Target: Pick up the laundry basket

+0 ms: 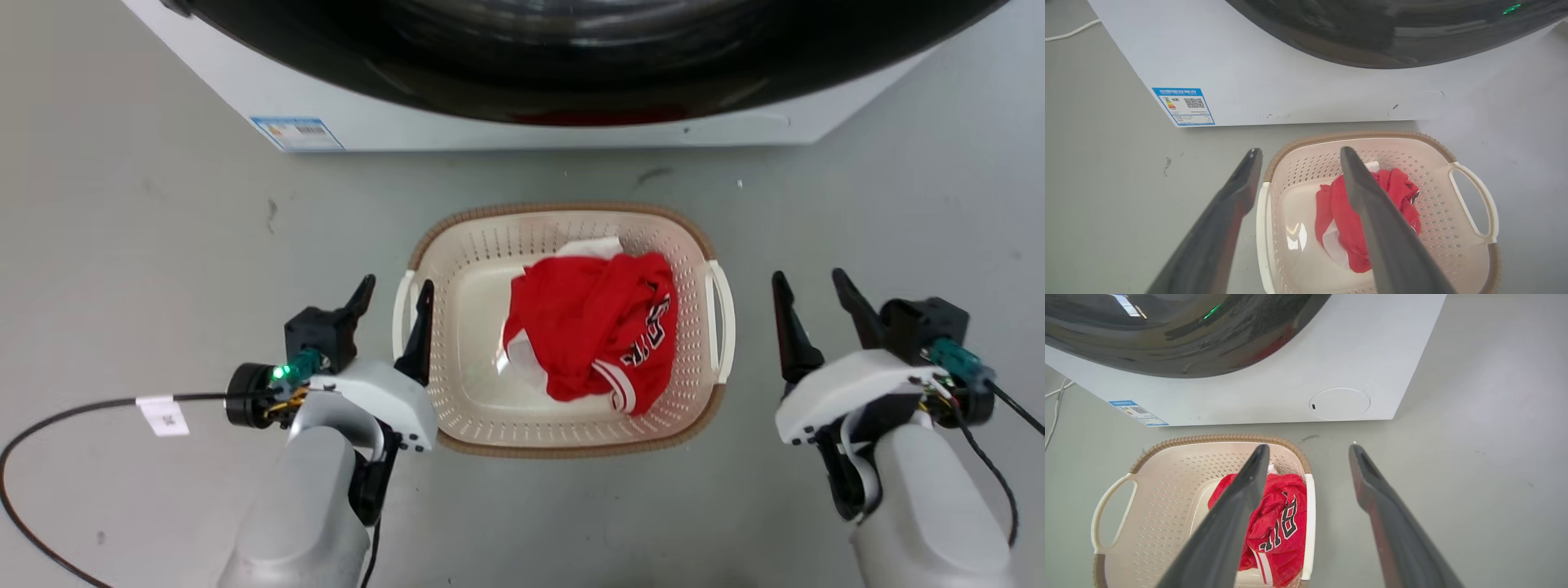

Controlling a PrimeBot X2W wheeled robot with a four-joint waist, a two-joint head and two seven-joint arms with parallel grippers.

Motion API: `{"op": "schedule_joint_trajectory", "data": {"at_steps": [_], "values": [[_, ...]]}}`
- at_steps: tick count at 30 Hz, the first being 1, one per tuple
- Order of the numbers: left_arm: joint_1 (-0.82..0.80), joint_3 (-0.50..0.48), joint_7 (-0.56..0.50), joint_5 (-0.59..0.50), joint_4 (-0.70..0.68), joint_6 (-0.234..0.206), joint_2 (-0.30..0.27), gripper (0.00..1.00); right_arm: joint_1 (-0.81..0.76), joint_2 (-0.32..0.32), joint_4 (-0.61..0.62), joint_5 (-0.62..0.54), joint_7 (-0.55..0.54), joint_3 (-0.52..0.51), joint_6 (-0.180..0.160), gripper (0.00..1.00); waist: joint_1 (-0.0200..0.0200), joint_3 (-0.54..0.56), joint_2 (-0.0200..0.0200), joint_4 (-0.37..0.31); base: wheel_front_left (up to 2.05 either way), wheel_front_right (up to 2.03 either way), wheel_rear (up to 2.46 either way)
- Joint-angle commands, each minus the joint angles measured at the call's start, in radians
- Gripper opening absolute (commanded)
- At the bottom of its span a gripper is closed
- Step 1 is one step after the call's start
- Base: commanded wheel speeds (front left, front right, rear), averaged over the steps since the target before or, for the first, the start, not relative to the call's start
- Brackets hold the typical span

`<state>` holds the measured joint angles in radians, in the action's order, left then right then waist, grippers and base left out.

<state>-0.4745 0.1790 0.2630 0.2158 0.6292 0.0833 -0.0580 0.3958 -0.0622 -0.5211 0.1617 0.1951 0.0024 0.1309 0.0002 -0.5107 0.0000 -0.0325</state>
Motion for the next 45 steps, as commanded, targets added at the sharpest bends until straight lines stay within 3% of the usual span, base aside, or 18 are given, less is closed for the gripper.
{"op": "schedule_joint_trajectory", "data": {"at_steps": [1,20,42,43,44,45], "values": [[-0.037,-0.006,0.002,0.003,0.031,0.008,-0.012,1.00,0.043,-0.001,-0.041,0.013,0.004,0.022,0.000,1.00,-0.0002,-0.085,0.0000,-0.033,0.00,0.00,0.00],[-0.324,0.038,-0.083,0.074,0.432,0.046,-0.084,1.00,0.382,0.010,-0.534,0.167,0.011,0.228,0.000,1.00,-0.0002,-0.274,0.0000,-0.071,0.00,0.00,0.00],[-0.511,0.162,-0.168,0.176,0.564,0.048,-0.097,1.00,0.560,0.012,-0.715,0.359,-0.078,0.404,0.000,1.00,-0.0002,-0.393,0.0000,-0.066,0.00,0.00,0.00],[-0.518,0.168,-0.173,0.183,0.564,0.048,-0.096,0.95,0.568,0.011,-0.722,0.362,-0.079,0.403,0.000,1.00,-0.0002,-0.397,0.0000,-0.066,0.00,0.00,0.00],[-0.525,0.176,-0.178,0.191,0.562,0.048,-0.095,0.69,0.574,0.012,-0.727,0.367,-0.084,0.404,0.000,1.00,-0.0002,-0.401,0.0000,-0.064,0.00,0.00,0.00],[-0.528,0.185,-0.182,0.199,0.559,0.048,-0.091,0.10,0.579,0.012,-0.730,0.372,-0.087,0.406,0.000,0.44,-0.0002,-0.404,0.0000,-0.063,0.00,0.00,0.00]]}}
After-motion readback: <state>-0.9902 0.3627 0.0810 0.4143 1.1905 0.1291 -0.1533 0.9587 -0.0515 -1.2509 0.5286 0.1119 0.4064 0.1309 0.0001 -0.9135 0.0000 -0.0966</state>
